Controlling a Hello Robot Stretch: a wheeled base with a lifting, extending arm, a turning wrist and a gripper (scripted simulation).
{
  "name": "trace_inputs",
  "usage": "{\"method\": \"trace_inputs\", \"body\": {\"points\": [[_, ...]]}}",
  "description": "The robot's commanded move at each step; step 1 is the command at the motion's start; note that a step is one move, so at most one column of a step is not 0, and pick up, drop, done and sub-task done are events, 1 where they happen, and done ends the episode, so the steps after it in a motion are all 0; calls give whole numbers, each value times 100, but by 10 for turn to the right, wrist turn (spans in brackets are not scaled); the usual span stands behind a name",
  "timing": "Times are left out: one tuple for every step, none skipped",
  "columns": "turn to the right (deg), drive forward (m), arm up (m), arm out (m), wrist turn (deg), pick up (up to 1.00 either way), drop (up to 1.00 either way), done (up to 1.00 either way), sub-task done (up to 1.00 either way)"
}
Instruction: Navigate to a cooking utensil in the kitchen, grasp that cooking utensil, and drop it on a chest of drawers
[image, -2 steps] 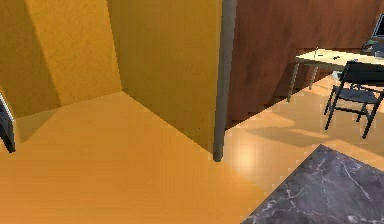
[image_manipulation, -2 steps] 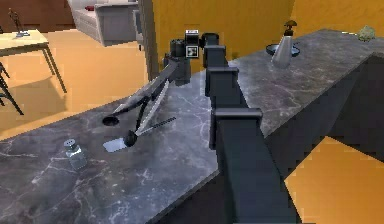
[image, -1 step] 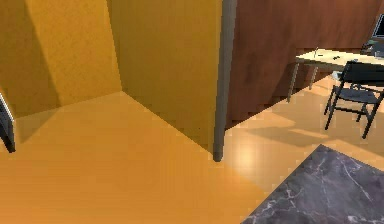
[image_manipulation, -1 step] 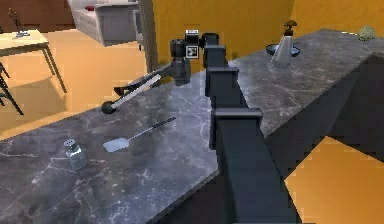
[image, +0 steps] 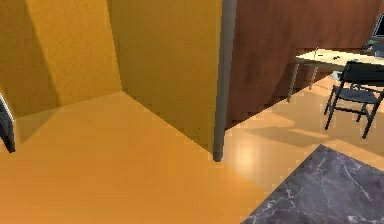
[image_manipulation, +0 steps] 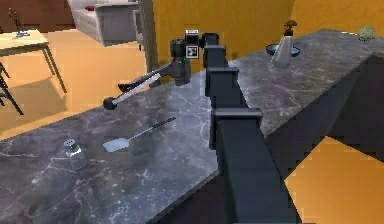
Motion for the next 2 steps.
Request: {"method": "trace_inputs", "body": {"points": [[0,0,-16,0,0,0,0,0,0],[0,0,0,0,0,100,0,0,0]]}}
